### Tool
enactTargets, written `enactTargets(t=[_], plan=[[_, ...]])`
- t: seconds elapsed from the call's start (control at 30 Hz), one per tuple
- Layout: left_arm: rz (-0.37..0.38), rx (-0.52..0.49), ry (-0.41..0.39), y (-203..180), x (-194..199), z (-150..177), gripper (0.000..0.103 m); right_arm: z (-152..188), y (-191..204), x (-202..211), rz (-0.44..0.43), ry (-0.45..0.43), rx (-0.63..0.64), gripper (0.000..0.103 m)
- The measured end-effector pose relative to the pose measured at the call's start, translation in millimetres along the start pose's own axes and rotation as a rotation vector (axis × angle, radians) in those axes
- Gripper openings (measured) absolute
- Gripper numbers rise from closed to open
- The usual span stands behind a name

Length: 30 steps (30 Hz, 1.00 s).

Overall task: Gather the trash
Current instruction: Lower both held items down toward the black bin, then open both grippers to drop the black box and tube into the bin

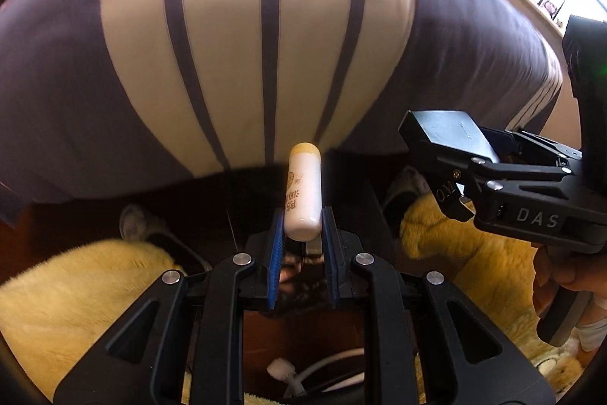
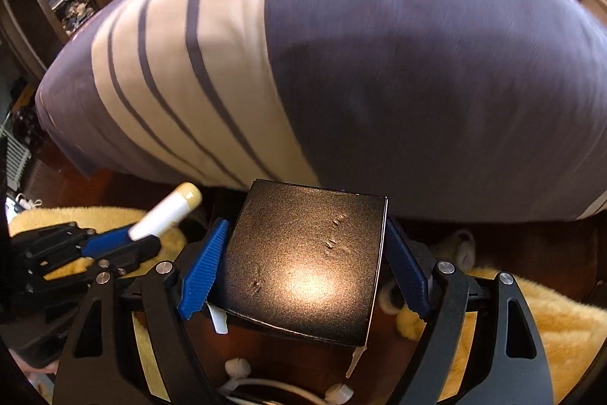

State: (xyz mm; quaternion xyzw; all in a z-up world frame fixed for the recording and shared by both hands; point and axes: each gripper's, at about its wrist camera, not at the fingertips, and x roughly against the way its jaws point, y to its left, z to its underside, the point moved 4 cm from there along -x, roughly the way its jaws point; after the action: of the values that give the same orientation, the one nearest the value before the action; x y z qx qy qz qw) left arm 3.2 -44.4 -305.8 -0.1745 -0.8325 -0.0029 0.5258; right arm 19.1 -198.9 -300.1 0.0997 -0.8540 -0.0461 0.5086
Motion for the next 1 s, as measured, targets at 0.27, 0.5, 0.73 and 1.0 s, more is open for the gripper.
enactTargets(t=[0.27, 0.5, 0.73, 1.0], plan=[[0.018, 0.023, 0.133, 4, -48, 30, 0.018, 23, 0, -42, -0.031, 0.118, -0.041, 0.081], [0.037, 0.067, 0.195, 12, -70, 33, 0.018, 27, 2, -64, -0.076, 0.186, -0.06, 0.083], [0.03, 0.074, 0.184, 15, -69, 24, 0.042, 20, 3, -70, -0.09, 0.18, -0.074, 0.093], [-0.024, 0.079, 0.116, 21, -44, 11, 0.072, 2, -9, -37, -0.002, 0.094, -0.071, 0.094]])
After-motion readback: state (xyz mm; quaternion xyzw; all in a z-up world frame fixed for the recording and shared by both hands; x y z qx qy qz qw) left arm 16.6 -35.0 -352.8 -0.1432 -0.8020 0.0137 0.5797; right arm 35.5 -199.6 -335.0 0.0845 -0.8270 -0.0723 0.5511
